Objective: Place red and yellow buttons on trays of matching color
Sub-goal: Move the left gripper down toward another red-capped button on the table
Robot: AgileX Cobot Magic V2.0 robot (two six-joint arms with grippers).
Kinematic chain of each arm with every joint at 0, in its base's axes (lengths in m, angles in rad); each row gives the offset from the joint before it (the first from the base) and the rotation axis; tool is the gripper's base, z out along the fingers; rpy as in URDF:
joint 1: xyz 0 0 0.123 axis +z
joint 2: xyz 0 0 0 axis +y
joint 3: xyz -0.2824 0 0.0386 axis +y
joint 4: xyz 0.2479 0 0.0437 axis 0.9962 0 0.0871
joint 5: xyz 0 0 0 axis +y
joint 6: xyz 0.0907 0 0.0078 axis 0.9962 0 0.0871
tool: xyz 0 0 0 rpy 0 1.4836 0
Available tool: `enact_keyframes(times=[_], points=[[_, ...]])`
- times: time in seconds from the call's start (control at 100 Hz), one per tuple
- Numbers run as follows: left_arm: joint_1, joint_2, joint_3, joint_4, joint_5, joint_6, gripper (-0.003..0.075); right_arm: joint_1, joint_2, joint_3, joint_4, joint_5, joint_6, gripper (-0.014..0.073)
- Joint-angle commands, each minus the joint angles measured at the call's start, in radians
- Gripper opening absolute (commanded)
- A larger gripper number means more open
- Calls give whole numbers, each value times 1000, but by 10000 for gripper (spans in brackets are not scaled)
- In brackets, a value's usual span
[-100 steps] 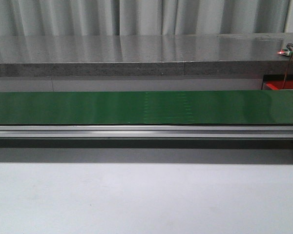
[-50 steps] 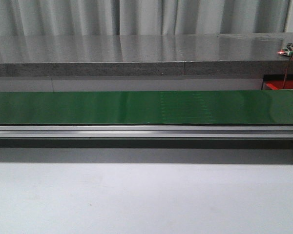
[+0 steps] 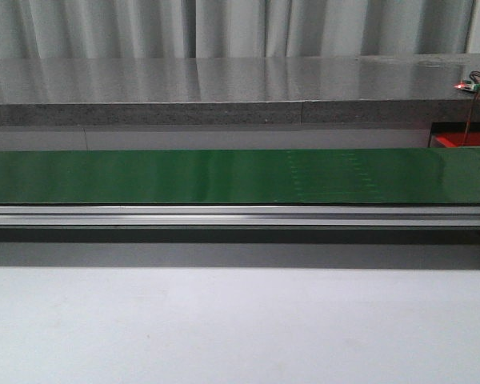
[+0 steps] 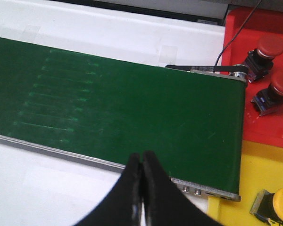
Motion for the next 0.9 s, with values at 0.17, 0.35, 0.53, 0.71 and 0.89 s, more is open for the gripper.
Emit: enact_keyframes(times=[0.17, 0.35, 0.53, 0.71, 0.89], points=[[0, 70, -124, -6, -65, -11, 659, 1, -20, -28, 17, -51, -7, -73], [0, 142, -173, -4, -70, -11, 659, 1, -20, -28, 17, -51, -7, -73], [0, 193, -211, -1, -83, -11, 659, 1, -20, -28, 17, -51, -7, -73], [0, 229, -222, -1, -107, -11, 633, 1, -20, -28, 17, -51, -7, -73], [0, 253, -224, -1, -107, -11, 618, 1, -20, -28, 17, -51, -7, -73]])
